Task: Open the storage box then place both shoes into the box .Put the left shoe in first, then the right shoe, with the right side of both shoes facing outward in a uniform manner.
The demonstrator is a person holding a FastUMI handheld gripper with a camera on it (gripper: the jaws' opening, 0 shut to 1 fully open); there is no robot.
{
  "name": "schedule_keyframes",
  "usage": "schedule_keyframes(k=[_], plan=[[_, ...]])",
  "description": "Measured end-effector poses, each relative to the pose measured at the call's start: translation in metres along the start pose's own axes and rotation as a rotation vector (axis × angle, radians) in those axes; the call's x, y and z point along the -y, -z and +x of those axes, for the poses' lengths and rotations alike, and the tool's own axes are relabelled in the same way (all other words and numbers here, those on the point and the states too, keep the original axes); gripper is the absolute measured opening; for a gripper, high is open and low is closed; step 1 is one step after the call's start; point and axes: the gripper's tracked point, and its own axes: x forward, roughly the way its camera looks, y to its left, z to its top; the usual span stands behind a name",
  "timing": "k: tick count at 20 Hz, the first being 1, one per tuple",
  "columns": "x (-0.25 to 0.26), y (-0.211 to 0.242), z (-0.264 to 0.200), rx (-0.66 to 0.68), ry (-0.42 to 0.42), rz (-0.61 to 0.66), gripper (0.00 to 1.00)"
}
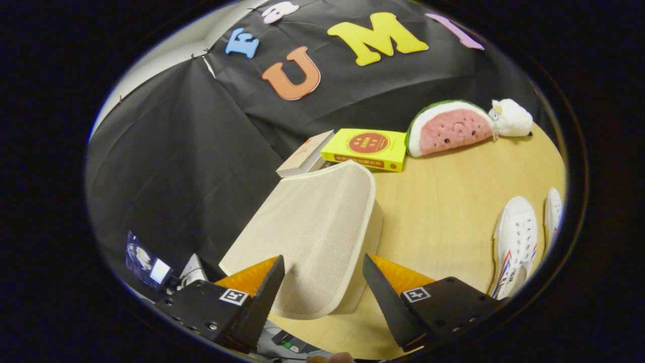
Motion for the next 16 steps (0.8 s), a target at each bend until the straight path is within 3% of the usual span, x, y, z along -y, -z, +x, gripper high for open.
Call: schedule_keyframes(k=[6, 9, 12, 13, 16], plan=[[0.000, 0.006, 0.019, -0.064, -0.073, 0.177, 0.95], [-0.001, 0.001, 0.021, -0.073, -0.088, 0.208, 0.93], [0.003, -0.006, 0.005, -0.070, -0.093, 0.237, 0.80], [0.009, -0.011, 0.000, -0.049, -0.085, 0.237, 0.80], [0.010, -0.015, -0.009, -0.056, -0.077, 0.227, 0.30]])
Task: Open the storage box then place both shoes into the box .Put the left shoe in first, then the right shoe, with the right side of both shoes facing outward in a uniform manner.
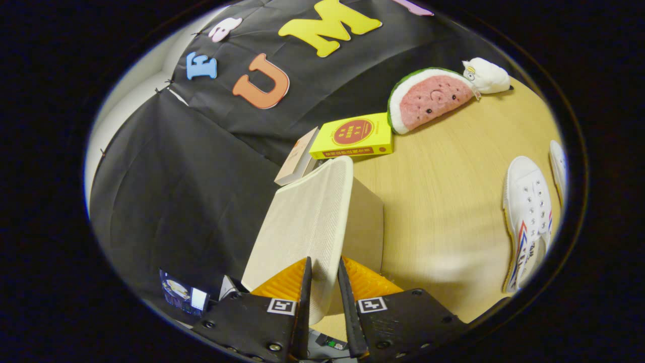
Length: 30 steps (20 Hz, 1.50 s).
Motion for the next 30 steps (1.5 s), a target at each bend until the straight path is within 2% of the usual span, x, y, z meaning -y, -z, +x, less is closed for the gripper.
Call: schedule_keyframes(k=[2, 3, 5, 9, 15, 21, 25, 26, 27, 28, 30], plan=[[-0.005, 0.001, 0.001, -0.017, -0.019, -0.021, 0.30], [-0.005, -0.017, 0.022, 0.030, 0.001, 0.006, 0.30], [-0.018, -0.013, -0.011, 0.010, 0.008, -0.005, 0.01], [-0.056, -0.034, -0.028, 0.026, -0.011, -0.068, 0.01], [-0.164, -0.054, -0.043, 0.067, -0.049, -0.298, 0.01], [-0.266, -0.028, 0.002, 0.042, -0.110, -0.391, 0.01], [-0.306, -0.008, 0.040, 0.022, -0.100, -0.463, 0.01], [-0.312, -0.003, 0.051, 0.016, -0.094, -0.487, 0.08], [-0.319, 0.001, 0.054, 0.016, -0.097, -0.513, 0.08], [-0.324, 0.005, 0.063, 0.020, -0.095, -0.543, 0.18], [-0.335, 0.004, 0.063, 0.048, -0.102, -0.605, 0.49]])
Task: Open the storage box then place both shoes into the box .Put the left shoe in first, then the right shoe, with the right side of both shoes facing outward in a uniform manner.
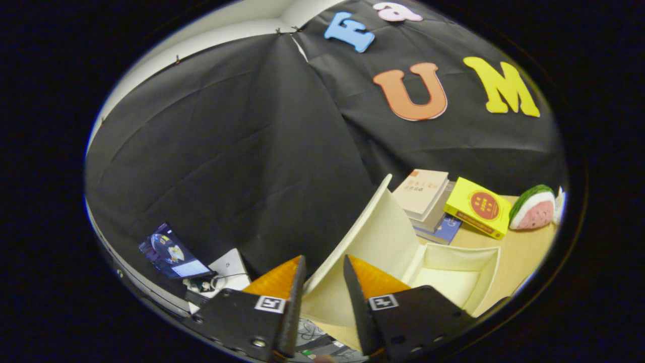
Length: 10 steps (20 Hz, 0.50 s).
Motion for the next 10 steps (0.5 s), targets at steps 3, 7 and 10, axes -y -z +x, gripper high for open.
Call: schedule_keyframes(k=[3, 7, 10], plan=[[-0.002, -0.004, -0.008, 0.042, 0.029, -0.067, 0.84], [0.014, -0.016, -0.023, 0.106, 0.119, -0.109, 0.85], [0.046, -0.022, -0.049, 0.172, 0.207, -0.167, 0.90]])
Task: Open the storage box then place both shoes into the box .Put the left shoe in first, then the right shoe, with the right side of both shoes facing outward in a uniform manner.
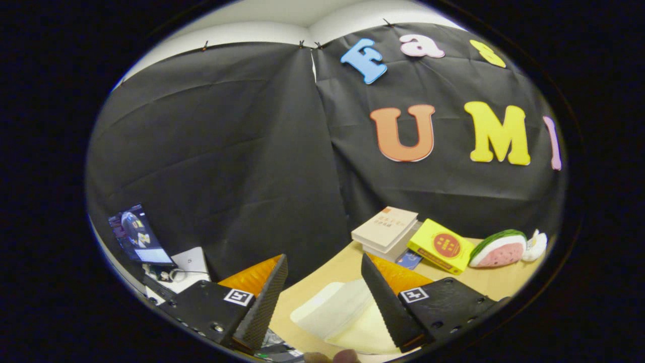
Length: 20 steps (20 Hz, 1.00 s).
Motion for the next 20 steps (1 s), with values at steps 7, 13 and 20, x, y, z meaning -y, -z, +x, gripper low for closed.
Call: schedule_keyframes(k=[7, 13, 20], plan=[[0.110, 0.005, -0.066, 0.062, 0.201, -0.025, 0.98], [0.229, 0.028, -0.162, 0.093, 0.393, -0.015, 0.98], [0.351, 0.135, -0.263, -0.057, 0.607, 0.108, 0.96]])
